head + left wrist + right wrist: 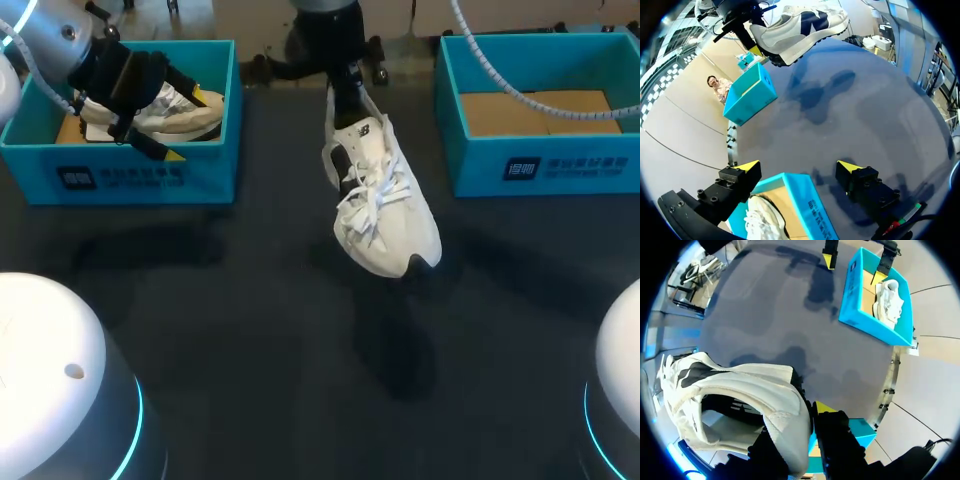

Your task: Take the shoe out of the shoebox, open the shoe tongue, remove and reinsert the insole, then place the shoe into the shoebox

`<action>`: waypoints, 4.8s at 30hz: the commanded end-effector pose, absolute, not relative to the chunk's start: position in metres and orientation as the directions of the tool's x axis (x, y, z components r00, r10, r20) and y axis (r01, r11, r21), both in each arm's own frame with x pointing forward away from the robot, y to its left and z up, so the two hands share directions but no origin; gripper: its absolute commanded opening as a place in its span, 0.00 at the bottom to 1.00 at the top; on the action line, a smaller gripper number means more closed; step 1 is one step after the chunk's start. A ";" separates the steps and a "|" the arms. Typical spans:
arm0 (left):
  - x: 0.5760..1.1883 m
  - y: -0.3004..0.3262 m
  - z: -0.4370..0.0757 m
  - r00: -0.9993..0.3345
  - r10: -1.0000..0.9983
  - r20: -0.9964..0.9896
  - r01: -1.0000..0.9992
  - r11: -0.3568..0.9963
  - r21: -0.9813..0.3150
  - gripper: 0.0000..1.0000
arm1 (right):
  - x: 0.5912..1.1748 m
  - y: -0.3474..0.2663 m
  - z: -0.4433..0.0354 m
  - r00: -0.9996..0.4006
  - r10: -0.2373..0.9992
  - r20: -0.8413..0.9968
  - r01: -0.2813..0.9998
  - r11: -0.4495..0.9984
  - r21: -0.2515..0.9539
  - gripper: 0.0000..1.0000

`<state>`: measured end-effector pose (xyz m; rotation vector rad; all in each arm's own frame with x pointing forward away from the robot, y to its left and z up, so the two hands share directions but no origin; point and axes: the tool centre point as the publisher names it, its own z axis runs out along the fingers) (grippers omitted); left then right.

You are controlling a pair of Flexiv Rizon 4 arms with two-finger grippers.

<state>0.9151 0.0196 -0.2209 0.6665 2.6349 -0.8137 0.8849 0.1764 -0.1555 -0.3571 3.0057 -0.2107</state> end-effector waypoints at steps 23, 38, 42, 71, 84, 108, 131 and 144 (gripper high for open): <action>0.915 0.020 -0.220 -0.847 0.342 -0.407 0.511 0.734 -0.448 1.00 | 0.888 0.130 -0.141 -0.963 -0.235 -0.128 -0.216 0.965 -0.150 0.00; 0.915 0.020 -0.220 -0.847 0.342 -0.407 0.511 0.734 -0.448 1.00 | 0.916 0.030 -0.146 -0.978 -0.191 -0.088 -0.177 0.972 -0.154 0.00; 0.915 0.020 -0.220 -0.847 0.342 -0.407 0.511 0.734 -0.448 1.00 | 0.928 0.008 -0.145 -0.978 -0.188 -0.091 -0.171 0.971 -0.165 0.00; 0.915 0.020 -0.220 -0.847 0.342 -0.407 0.511 0.734 -0.448 1.00 | 1.000 -0.108 -0.151 -0.982 -0.154 -0.106 -0.134 0.976 -0.171 0.00; 0.915 0.020 -0.220 -0.847 0.342 -0.407 0.511 0.734 -0.448 1.00 | 1.000 -0.108 -0.151 -0.982 -0.154 -0.106 -0.134 0.976 -0.171 0.00; 0.915 0.020 -0.220 -0.847 0.342 -0.407 0.511 0.734 -0.448 1.00 | 1.015 -0.242 -0.167 -0.993 -0.096 -0.062 -0.082 0.976 -0.202 0.00; 0.915 0.020 -0.220 -0.847 0.342 -0.407 0.511 0.734 -0.448 1.00 | 1.031 -0.309 -0.175 -0.895 0.431 -0.112 0.445 0.875 -0.189 0.00; 0.915 0.020 -0.220 -0.847 0.342 -0.407 0.511 0.734 -0.448 1.00 | 1.005 -0.316 -0.180 -0.615 0.772 -0.159 0.788 0.600 -0.137 0.00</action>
